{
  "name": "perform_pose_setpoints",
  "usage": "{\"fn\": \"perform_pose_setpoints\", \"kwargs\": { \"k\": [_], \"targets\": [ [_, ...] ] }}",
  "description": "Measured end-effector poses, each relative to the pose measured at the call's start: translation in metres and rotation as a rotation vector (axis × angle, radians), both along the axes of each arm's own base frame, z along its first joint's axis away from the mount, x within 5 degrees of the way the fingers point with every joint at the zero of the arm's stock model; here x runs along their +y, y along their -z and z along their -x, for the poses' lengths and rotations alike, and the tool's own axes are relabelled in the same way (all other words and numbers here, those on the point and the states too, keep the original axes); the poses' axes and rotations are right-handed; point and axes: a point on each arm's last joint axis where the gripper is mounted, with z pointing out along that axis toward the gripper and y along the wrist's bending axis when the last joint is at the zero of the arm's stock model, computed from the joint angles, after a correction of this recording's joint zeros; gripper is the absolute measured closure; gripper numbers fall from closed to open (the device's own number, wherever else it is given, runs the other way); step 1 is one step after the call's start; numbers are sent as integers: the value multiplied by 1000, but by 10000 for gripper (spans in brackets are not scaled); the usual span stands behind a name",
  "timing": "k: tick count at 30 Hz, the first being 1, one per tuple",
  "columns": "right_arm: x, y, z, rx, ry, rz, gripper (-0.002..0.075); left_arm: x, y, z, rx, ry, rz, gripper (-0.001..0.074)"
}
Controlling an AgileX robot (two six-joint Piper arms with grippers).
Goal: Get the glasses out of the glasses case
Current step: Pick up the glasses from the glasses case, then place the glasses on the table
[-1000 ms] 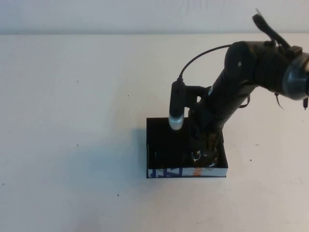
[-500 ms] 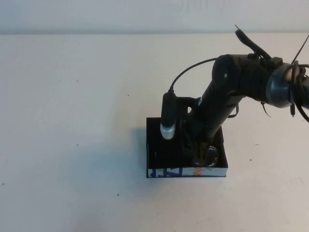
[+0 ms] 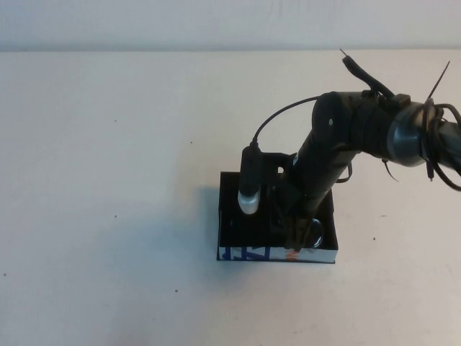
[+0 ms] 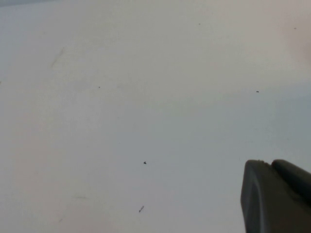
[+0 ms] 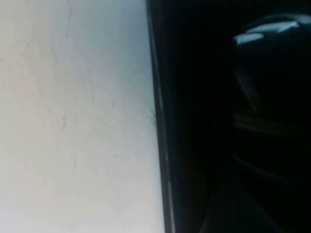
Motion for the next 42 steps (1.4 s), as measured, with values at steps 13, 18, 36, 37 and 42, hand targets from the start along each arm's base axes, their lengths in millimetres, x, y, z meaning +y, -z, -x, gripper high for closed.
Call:
{"fn": "perform_pose_setpoints", "kwargs": {
  "k": [13, 18, 36, 37, 42],
  "targets": [
    [4, -52, -6, -48, 113, -66, 693, 0, 0, 0, 0, 0, 0, 740],
    [-7, -98, 5, -3, 223, -32, 694, 0, 0, 0, 0, 0, 0, 740],
    [-182, -105, 64, 244, 1174, -243, 694, 0, 0, 0, 0, 0, 0, 740],
    [-189, -97, 70, 233, 1217, -264, 694, 0, 0, 0, 0, 0, 0, 740],
    [-198, -48, 85, 230, 1345, -291, 694, 0, 0, 0, 0, 0, 0, 740]
  ]
}}
